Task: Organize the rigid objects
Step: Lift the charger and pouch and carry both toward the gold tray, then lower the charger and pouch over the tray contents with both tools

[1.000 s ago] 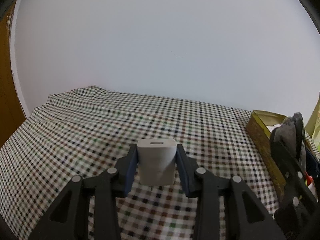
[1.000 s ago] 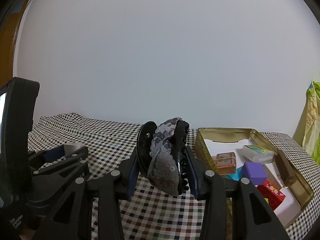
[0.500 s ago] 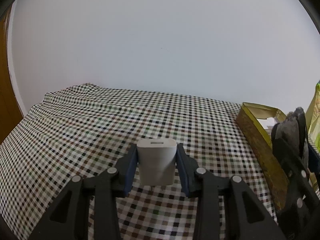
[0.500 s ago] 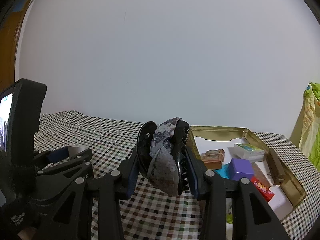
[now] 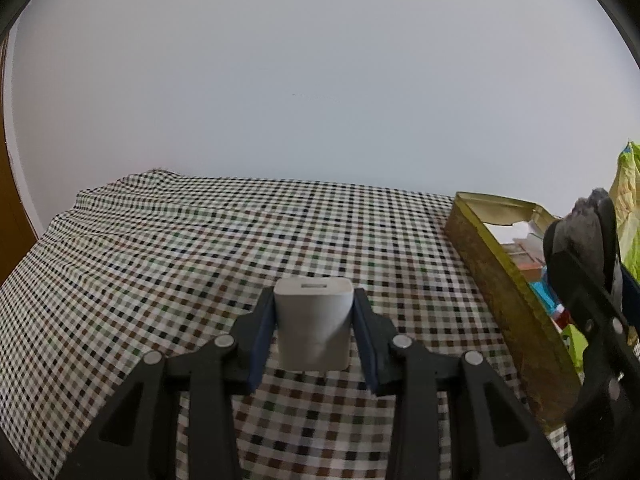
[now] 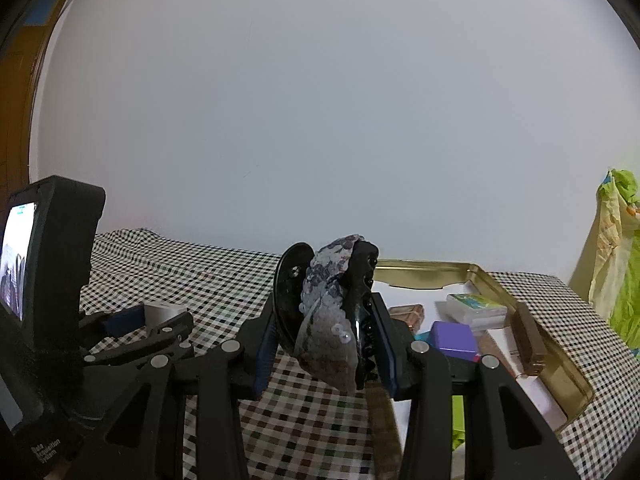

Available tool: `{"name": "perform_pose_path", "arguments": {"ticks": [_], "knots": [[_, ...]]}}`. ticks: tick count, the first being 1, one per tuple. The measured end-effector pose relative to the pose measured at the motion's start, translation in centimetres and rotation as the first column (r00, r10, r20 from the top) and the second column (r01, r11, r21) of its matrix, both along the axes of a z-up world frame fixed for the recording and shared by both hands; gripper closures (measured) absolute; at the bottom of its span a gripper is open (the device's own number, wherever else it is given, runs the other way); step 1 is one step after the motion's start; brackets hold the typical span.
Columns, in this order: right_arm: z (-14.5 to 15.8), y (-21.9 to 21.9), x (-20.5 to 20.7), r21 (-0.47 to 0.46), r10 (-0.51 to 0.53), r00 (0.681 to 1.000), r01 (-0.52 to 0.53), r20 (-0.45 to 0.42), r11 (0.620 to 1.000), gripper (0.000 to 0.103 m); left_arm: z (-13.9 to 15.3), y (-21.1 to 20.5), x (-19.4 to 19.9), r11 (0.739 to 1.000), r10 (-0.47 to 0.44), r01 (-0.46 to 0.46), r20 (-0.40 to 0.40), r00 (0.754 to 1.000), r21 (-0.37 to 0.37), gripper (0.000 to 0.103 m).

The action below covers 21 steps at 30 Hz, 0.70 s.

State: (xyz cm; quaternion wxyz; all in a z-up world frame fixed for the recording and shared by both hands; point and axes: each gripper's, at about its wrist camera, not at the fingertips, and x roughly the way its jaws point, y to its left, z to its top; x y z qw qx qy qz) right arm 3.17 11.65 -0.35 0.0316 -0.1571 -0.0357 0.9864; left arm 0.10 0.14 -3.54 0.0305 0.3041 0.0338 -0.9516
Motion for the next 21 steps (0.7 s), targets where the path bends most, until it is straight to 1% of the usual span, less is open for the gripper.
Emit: {"name": "perform_pose_path", "arguments": {"ticks": [10,16,21], "knots": [[0.3,1.5,1.3,0.036,-0.018,0.999,0.019,-0.041,0.999,0.058,0.0,1.8,0.2,0.999,-0.046,0.046,0.004,0.999,0.013,0.066],[0.4,3.2,1.8,0.033,-0.037,0.998,0.038,-0.049,0.999,0.058,0.1,3.4,0.6,0.997,-0.079,0.079,0.001,0.997,0.007,0.066],[0.7,5.0,2.5,0.026,-0.068,0.995,0.07,-0.079,0.997,0.058,0.5,4.8,0.8,0.994,-0.111,0.111,-0.003,0.994,0.012,0.066]]}}
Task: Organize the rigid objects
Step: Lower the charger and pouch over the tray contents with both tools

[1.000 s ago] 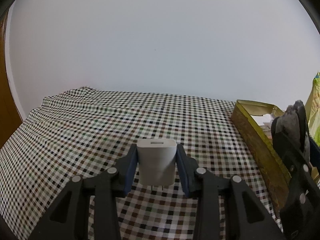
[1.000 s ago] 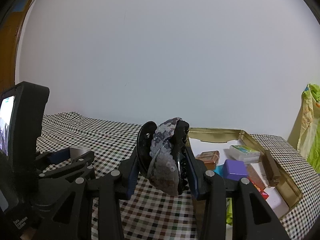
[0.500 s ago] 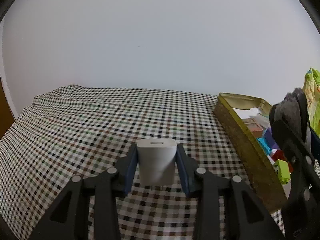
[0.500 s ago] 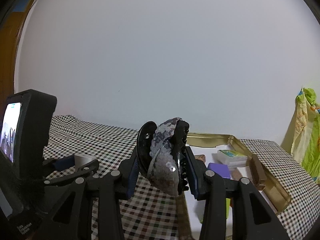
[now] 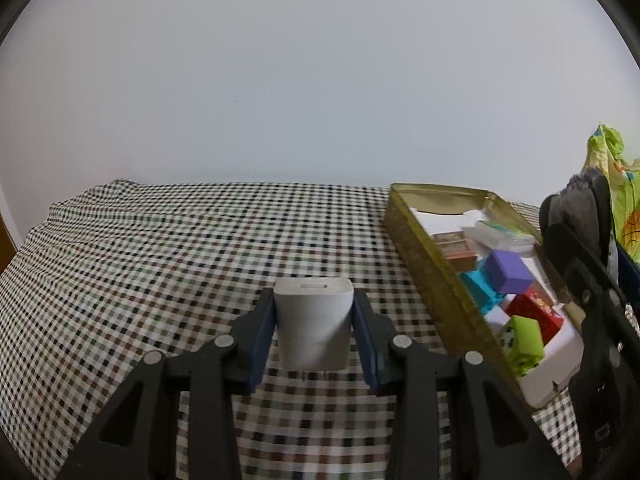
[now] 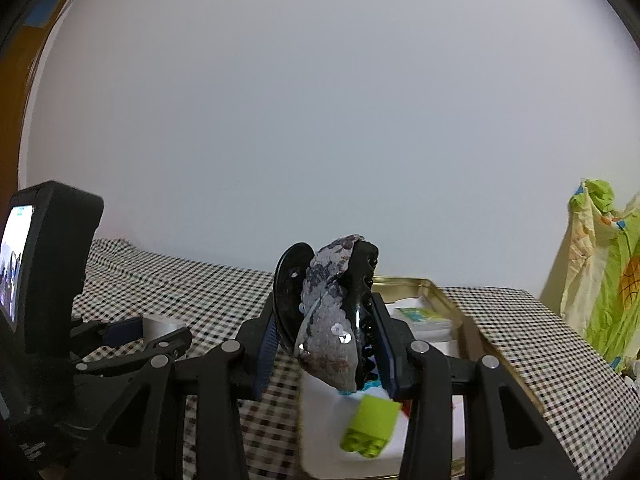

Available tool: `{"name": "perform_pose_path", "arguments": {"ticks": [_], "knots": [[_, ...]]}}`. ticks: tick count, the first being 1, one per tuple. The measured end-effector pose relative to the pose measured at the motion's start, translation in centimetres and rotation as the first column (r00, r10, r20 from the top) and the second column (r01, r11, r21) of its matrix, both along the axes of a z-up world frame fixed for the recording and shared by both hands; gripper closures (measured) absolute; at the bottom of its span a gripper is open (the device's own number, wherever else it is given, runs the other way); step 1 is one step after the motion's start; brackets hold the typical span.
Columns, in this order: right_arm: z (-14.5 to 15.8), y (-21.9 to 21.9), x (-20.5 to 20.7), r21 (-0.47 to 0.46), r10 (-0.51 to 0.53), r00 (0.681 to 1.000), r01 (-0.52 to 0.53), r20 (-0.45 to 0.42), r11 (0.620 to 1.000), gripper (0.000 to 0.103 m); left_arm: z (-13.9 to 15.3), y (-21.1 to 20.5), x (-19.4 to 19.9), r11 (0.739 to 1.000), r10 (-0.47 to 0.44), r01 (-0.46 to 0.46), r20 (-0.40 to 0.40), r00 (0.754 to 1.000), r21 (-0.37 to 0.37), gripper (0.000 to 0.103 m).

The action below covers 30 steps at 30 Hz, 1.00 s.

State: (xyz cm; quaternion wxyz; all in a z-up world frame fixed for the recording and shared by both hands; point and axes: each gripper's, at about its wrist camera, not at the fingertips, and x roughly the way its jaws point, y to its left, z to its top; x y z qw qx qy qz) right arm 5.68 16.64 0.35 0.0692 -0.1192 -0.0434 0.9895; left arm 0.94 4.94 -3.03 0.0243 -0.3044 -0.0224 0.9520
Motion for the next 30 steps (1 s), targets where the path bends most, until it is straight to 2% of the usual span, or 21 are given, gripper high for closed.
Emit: {"name": "perform_pose_path", "arguments": {"ticks": [14,23,30], "knots": [[0.0,4.8,0.2,-0.013,-0.068,0.997,0.067,-0.023,0.998,0.058,1.1,4.1,0.9,0.995,-0.099,0.099,-0.012,0.995,-0.003,0.066],[0.5,4.8,1.7,-0.016,-0.106,0.994,0.106,-0.035,0.994,0.058,2.0,6.7,0.8,0.988,-0.157,0.156,-0.035,0.987,-0.016,0.066],[0.5,7.2,1.7,-0.024,-0.158,0.987,0.157,-0.032,0.987,0.058,2.0,8.5,0.4,0.981,-0.195,0.195,-0.037,0.98,-0.016,0.066]]}}
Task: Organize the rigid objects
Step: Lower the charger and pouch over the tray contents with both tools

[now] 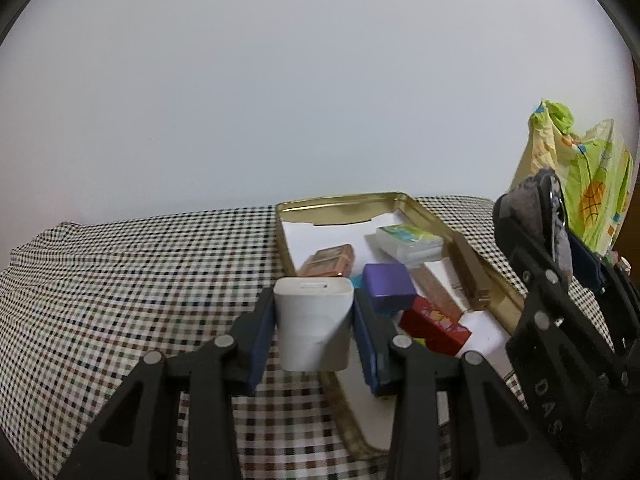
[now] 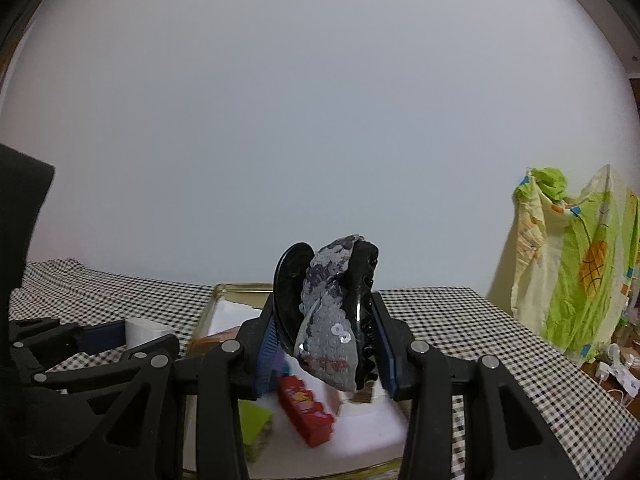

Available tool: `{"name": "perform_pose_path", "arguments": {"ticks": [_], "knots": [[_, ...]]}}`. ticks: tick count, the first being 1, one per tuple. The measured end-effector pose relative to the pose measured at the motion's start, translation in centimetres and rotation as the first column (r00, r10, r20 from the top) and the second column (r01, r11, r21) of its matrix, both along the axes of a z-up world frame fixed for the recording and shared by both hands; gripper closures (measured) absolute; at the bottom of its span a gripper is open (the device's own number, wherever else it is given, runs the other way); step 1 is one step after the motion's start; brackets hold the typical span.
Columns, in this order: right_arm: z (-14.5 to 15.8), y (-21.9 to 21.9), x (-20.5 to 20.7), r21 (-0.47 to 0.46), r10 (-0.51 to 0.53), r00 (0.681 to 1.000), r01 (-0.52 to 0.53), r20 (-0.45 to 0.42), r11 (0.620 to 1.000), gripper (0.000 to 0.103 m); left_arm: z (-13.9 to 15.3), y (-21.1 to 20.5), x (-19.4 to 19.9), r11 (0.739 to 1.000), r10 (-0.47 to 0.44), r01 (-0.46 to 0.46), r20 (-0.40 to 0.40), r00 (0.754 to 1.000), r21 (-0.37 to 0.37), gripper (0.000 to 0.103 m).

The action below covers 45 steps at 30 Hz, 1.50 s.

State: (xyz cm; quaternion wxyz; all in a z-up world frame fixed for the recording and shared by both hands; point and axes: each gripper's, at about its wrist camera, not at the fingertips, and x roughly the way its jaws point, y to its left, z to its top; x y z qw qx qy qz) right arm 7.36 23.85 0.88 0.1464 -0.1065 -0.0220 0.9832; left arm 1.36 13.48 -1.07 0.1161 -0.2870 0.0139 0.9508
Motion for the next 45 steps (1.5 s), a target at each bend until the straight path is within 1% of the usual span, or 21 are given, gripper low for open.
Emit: {"name": "perform_pose_path", "arguments": {"ticks": [3,6,9,12,15,23,31,45], "knots": [[0.0,1.0,0.0,-0.015,-0.018,1.0,0.018,0.003,1.0,0.058,0.0,0.4,-0.2,1.0,0.009,-0.009,-0.008,1.0,-0.019,0.066],[0.1,1.6,0.0,-0.017,-0.039,0.999,0.039,0.004,0.999,0.058,0.0,0.3,-0.5,1.0,0.012,-0.012,-0.007,1.0,-0.013,0.066],[0.1,2.8,-0.3,-0.028,-0.052,0.999,0.052,0.011,0.998,0.058,0.4,0.1,-0.7,1.0,0.012,-0.012,-0.025,1.0,-0.01,0.066],[0.2,3.4,-0.2,-0.054,-0.053,0.998,0.054,0.018,0.997,0.058,0.6,-0.1,-1.2,1.0,0.016,-0.016,-0.037,0.999,-0.006,0.066],[0.2,3.6,0.0,-0.053,-0.053,0.998,0.054,0.018,0.997,0.058,0.9,-0.4,-1.6,1.0,0.025,-0.024,-0.041,0.999,0.009,0.066],[0.2,3.7,0.4,-0.047,-0.057,0.998,0.058,0.016,0.997,0.058,1.5,0.9,-1.8,0.999,-0.032,0.033,-0.07,0.997,0.011,0.066],[0.2,4.5,0.6,-0.047,-0.084,0.996,0.085,0.02,0.995,0.058,1.5,2.9,-1.9,0.997,-0.079,0.079,-0.07,0.994,-0.002,0.066],[0.3,6.8,0.6,-0.035,-0.14,0.989,0.142,0.04,0.989,0.058,0.9,5.1,-3.3,0.995,-0.098,0.098,-0.03,0.995,0.002,0.066]]}}
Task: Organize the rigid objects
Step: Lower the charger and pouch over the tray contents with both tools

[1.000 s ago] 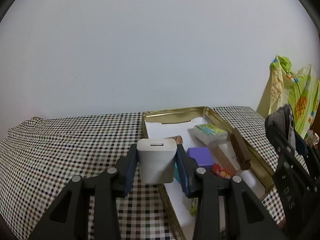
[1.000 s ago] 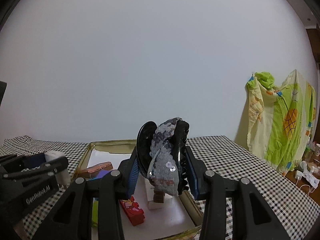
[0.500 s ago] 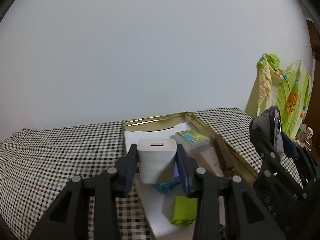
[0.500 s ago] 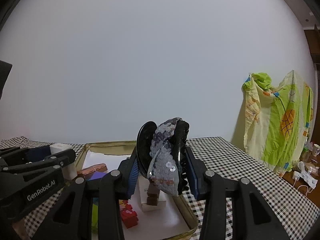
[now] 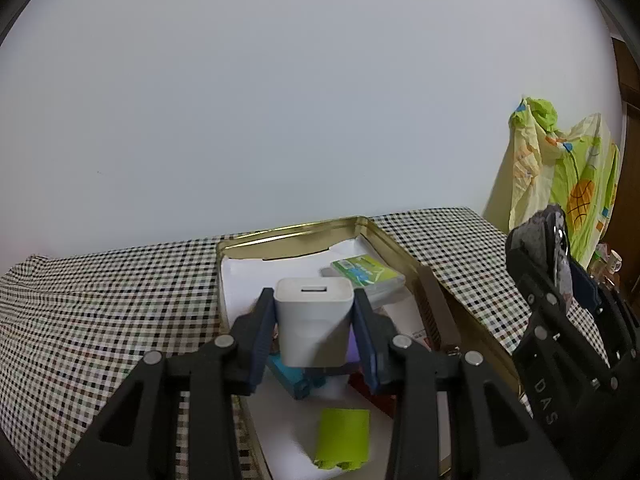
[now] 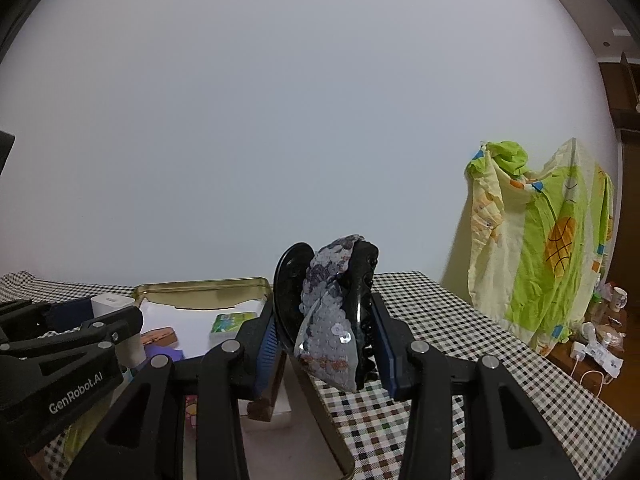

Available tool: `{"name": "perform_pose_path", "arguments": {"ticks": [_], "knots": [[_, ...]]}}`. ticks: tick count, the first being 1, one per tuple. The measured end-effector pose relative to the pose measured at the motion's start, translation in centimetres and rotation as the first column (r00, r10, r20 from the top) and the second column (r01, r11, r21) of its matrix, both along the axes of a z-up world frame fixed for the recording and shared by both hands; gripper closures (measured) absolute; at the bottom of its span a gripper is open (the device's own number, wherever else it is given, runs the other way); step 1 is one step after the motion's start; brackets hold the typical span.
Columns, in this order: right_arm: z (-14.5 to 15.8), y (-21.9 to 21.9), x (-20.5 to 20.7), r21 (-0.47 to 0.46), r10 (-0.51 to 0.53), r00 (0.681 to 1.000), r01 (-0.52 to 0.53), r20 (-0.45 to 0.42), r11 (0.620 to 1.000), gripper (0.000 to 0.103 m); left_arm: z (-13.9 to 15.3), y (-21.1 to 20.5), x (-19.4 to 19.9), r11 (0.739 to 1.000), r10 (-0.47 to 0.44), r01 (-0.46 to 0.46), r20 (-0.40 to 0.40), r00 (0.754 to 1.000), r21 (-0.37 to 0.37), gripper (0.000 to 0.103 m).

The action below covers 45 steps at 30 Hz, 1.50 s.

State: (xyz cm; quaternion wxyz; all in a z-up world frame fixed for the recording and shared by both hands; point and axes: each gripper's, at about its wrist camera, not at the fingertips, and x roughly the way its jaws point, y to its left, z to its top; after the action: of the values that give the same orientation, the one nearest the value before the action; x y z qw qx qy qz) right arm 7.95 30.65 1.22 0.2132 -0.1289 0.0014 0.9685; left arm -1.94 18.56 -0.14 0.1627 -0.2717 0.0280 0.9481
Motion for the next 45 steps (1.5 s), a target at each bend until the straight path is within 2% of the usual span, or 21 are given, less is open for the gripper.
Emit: {"name": "perform_pose_path", "arguments": {"ticks": [12,26,39,45], "knots": [[0.1,0.2,-0.7,0.01,0.013,1.0,-0.014,0.01,1.0,0.058,-0.2,0.4,-0.8,1.0,0.003,-0.003,0.007,1.0,0.01,0.066],[0.0,1.4,-2.1,-0.024,0.019,1.0,-0.019,0.022,1.0,0.058,0.0,0.3,-2.5,1.0,0.004,-0.004,0.023,1.0,0.029,0.066],[-0.1,1.5,-4.7,-0.012,0.069,0.993,-0.068,0.094,0.998,0.058,-0.1,-0.6,-3.5,1.0,-0.005,0.004,0.03,1.0,0.02,0.066],[-0.6,1.6,-6.4,-0.056,0.11,0.98,-0.102,0.164,0.993,0.058,0.0,-0.7,-3.9,0.997,-0.073,0.073,0.023,0.997,0.023,0.066]]}}
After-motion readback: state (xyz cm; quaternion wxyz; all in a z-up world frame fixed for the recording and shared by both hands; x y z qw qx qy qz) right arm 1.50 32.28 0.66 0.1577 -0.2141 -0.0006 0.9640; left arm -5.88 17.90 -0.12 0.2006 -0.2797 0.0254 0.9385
